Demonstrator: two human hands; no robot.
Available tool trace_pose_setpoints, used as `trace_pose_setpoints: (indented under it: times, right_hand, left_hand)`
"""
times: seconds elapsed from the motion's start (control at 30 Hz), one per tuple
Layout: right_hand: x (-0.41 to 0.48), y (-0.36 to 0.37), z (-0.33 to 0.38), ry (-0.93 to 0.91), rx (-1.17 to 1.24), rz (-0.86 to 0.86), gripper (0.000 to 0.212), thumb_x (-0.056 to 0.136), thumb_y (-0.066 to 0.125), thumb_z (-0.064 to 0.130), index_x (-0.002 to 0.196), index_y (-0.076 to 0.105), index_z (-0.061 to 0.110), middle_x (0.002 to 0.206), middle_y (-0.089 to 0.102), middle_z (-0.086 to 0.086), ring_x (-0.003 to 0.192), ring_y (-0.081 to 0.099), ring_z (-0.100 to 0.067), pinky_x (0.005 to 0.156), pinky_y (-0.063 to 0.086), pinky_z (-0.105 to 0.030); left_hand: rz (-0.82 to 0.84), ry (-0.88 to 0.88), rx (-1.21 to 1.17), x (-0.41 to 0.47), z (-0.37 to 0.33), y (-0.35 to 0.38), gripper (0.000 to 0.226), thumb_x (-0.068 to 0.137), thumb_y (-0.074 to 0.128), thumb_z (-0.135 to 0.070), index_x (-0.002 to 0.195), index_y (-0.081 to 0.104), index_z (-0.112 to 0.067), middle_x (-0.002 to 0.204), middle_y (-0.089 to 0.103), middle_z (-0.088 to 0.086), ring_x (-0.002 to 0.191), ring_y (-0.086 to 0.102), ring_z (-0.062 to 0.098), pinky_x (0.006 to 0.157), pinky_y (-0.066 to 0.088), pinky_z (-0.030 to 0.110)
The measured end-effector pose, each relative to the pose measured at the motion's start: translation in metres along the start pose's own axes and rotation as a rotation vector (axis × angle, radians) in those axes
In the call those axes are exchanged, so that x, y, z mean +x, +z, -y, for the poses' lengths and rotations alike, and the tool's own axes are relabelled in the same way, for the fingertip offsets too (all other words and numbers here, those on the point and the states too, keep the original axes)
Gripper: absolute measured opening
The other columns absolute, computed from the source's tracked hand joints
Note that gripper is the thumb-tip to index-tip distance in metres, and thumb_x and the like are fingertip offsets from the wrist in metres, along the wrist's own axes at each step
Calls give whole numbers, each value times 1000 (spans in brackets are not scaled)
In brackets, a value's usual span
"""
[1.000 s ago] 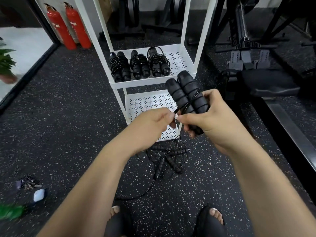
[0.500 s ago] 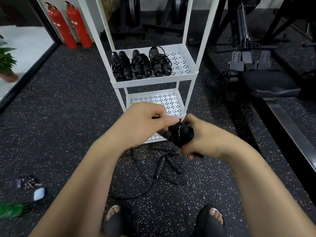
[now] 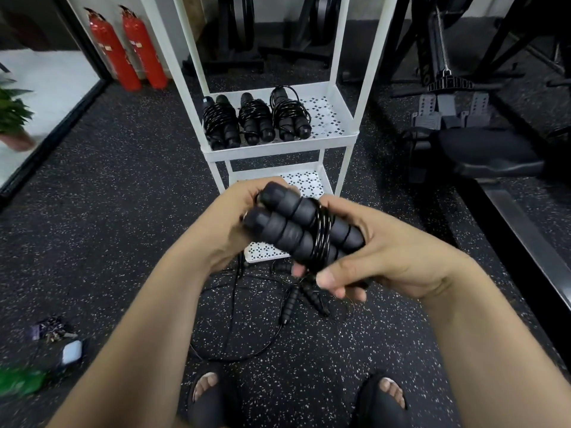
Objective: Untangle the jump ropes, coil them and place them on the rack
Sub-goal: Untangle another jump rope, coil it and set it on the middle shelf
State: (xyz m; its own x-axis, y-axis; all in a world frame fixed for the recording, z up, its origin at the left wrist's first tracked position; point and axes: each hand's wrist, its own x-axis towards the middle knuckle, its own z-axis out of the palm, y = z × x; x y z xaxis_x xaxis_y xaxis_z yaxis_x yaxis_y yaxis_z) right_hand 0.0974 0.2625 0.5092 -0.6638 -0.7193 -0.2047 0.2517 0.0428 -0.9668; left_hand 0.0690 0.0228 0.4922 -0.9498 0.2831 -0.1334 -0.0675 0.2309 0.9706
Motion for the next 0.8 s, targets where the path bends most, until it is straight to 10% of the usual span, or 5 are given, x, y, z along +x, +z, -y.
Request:
trace_pose_setpoints:
  times: [0.2, 0.53, 0.8]
  right_hand:
    - [12, -2, -7, -126, 107, -365, 56, 83, 80, -11, 128, 47, -4, 114, 74, -32, 67, 61, -24, 49, 42, -30]
    - [28, -15, -32, -60, -98, -749, 49, 80, 91, 0, 113, 57, 12, 88, 77, -15, 67, 71, -28, 56, 52, -42]
    - [15, -25, -29, 202, -282, -501, 50, 77, 89, -5, 111, 58, 13, 88, 77, -25, 66, 67, -32, 48, 48, -34]
  left_hand:
    - [23, -167, 48, 1, 3, 17, 28, 115, 46, -25, 91, 56, -17, 56, 38, -12, 49, 29, 7, 49, 22, 26]
    - [158, -95, 674, 6, 8, 29, 28, 111, 49, -47, 104, 71, -30, 74, 64, -6, 66, 57, 14, 66, 48, 37]
    - [42, -7, 573, -4, -6, 19, 24, 95, 76, -47, 82, 74, -28, 59, 58, -17, 51, 46, 0, 57, 35, 27]
